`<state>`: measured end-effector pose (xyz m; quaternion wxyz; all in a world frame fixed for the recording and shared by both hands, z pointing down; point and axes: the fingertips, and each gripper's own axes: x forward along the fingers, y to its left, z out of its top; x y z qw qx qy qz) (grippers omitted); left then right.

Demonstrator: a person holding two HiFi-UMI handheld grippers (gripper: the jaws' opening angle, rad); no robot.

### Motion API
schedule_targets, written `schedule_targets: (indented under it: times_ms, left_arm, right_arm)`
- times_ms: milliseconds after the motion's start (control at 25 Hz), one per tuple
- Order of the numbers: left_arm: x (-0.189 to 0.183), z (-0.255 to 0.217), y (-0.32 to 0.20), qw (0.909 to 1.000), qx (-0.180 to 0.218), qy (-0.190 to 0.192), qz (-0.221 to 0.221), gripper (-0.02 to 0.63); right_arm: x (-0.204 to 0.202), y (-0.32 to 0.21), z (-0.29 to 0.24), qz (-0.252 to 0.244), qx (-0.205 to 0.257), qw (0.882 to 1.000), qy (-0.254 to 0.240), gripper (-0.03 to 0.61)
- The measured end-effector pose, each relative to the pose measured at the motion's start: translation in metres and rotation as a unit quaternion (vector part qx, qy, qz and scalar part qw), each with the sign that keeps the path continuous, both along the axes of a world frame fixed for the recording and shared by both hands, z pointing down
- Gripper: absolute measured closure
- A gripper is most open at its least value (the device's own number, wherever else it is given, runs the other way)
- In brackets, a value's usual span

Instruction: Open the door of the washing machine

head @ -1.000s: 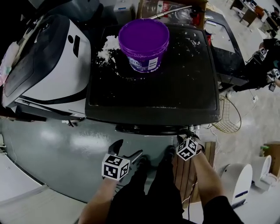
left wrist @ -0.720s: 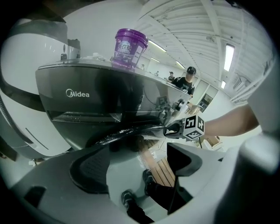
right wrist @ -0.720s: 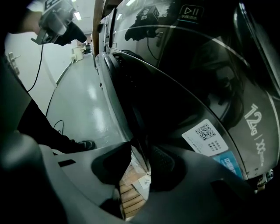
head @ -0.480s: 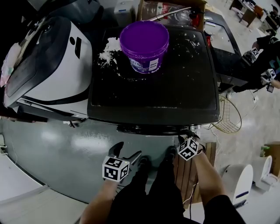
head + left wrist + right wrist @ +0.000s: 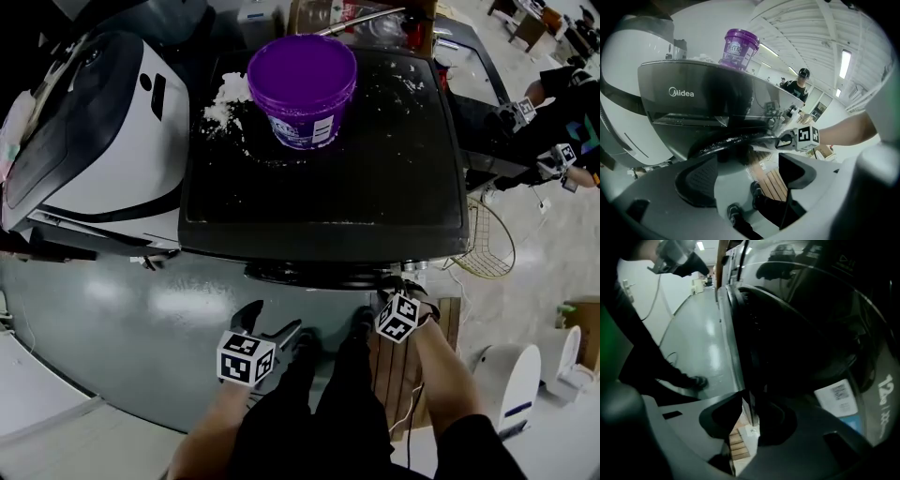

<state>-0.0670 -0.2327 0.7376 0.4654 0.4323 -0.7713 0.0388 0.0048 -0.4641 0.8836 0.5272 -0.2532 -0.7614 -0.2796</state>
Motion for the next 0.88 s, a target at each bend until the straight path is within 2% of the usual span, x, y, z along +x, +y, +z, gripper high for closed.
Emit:
schedule_targets:
  times_ms: [80,160,360,520,640,720,880]
  left_arm:
    - [0.002,-0.002,0.001,1.0000,0.002,-0.001,0.004,0.181]
    - [0.003,-0.003,0.005,1.0000,0.005,0.000,0.006,0.181]
    - [0.019,0.000,0.011,0.9998,0.011,0.011,0.015,0.181]
    - [0.034,0.003,0.010,0.9989,0.007,0.017,0.044,0.196]
    - [0.048,0.007,0.007,0.9983,0.004,0.024,0.053,0.216]
    - [0.055,0.008,0.000,0.9984,0.006,0.026,0.050,0.239]
    - [0.075,0.017,-0.015,0.9982,0.001,0.032,0.050,0.265]
  right_arm:
    - [0.039,0.024,0.004,0.001,-0.041,0.999,0.023,0.474]
    - [0.059,0.041,0.007,0.020,-0.043,0.999,0.023,0.466]
    - [0.061,0.040,0.008,0.082,0.003,0.996,0.024,0.461]
    - [0.068,0.047,0.007,0.155,-0.005,0.987,0.032,0.438]
    - [0.080,0.059,0.008,0.187,-0.025,0.981,0.043,0.434]
    - [0.084,0.065,0.006,0.193,-0.042,0.979,0.047,0.434]
    - [0.096,0.078,-0.005,0.171,-0.072,0.981,0.052,0.434]
